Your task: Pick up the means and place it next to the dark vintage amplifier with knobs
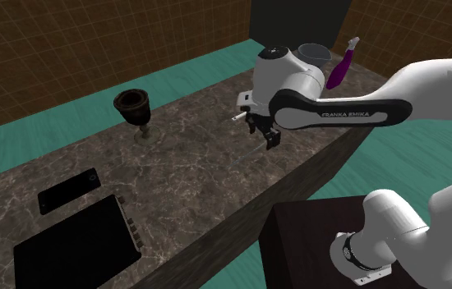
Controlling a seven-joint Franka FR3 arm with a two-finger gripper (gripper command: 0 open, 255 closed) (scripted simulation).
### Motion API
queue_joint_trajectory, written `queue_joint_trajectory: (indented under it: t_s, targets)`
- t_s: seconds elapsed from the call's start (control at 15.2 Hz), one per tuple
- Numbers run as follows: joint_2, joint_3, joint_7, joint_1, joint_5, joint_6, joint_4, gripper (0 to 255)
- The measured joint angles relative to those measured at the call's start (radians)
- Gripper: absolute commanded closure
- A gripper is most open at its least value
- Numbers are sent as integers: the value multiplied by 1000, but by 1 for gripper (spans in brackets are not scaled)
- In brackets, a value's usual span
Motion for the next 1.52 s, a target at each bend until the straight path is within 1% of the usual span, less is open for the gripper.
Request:
queue_joint_trajectory:
  t_s: [0.4, 0.79, 0.86, 1.52]
  targets:
    - [27, -30, -16, 5, 5, 77, -53, 0]
    - [32, -35, -17, 6, 7, 91, -62, 0]
    - [32, -35, -17, 6, 7, 91, -62, 255]
    - [32, -35, -17, 6, 7, 92, -62, 255]
